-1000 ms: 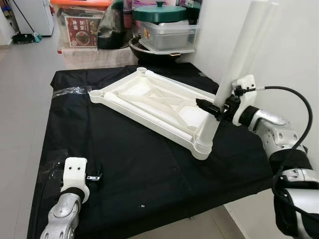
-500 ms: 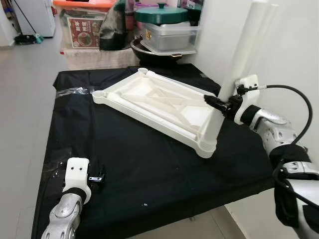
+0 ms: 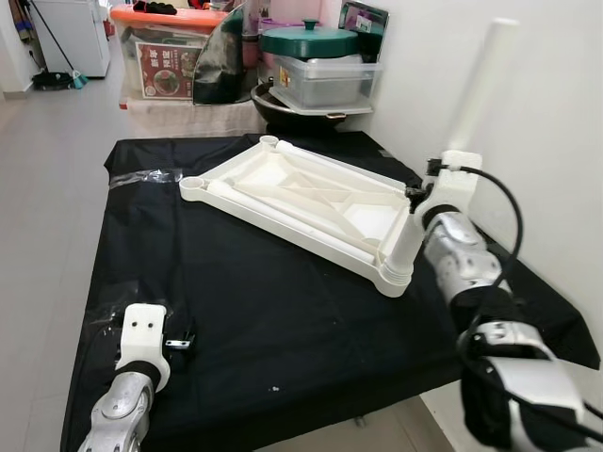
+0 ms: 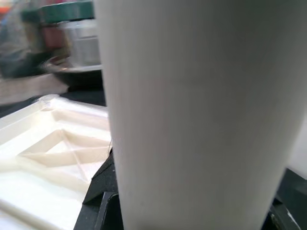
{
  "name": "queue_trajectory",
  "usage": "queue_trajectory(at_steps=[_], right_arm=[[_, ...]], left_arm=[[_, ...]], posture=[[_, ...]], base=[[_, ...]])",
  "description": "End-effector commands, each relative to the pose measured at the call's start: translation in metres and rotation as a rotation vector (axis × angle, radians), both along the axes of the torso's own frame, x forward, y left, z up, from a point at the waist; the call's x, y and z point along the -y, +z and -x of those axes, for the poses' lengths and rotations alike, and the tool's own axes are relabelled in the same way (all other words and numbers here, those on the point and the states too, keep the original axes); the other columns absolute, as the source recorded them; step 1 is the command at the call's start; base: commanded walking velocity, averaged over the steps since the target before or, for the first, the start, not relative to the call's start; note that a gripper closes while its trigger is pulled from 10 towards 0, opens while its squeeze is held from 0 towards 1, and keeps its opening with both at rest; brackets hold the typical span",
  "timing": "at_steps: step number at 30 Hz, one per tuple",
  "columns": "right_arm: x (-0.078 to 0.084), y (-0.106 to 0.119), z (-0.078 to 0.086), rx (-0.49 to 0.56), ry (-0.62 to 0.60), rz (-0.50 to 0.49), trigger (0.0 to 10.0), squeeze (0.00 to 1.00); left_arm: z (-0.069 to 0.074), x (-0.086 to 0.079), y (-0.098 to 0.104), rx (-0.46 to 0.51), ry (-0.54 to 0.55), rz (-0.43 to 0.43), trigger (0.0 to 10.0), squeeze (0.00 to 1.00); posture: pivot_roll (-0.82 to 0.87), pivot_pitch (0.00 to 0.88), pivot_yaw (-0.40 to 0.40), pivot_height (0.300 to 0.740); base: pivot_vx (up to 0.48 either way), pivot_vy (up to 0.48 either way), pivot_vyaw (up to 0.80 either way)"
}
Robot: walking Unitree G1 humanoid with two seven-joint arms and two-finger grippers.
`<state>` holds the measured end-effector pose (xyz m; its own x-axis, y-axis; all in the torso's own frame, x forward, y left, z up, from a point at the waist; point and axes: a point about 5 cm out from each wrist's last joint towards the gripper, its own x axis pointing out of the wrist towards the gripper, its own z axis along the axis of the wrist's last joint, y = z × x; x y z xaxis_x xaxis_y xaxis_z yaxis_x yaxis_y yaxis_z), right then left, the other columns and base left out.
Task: Building children table
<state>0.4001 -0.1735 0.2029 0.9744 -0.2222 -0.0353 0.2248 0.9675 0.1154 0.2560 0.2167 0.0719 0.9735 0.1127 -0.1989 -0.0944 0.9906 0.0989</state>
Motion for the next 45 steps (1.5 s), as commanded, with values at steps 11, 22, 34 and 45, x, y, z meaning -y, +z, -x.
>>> queue_trajectory(at_steps=[11, 22, 34, 45], right_arm=[[-0.062, -0.036, 0.020, -0.270, -0.054, -0.154, 10.0, 0.00], [-0.046, -0.011, 0.029, -0.118, -0.003, -0.195, 10.0, 1.00], [0.021, 0.048, 0.026, 0.054, 0.192, -0.034, 10.0, 0.00], [0.026, 0.045, 0.036, 0.068, 0.864, 0.174, 10.0, 0.00]], left_arm=[[0.005, 0.006, -0.016, -0.085, -0.009, 0.016, 10.0, 0.00], [0.006, 0.007, -0.018, -0.092, -0.016, 0.020, 10.0, 0.00], [0.006, 0.007, -0.018, -0.092, -0.014, 0.024, 10.0, 0.00], [0.004, 0.010, -0.019, -0.092, -0.025, 0.028, 10.0, 0.00]], posture=[[0.10, 0.000, -0.126, 0.740], [0.09, 0.000, -0.118, 0.740], [0.09, 0.000, -0.119, 0.740], [0.09, 0.000, -0.119, 0.740]], base=[[0.000, 0.000, 0.00], [0.000, 0.000, 0.00], [0.000, 0.000, 0.00], [0.000, 0.000, 0.00]])
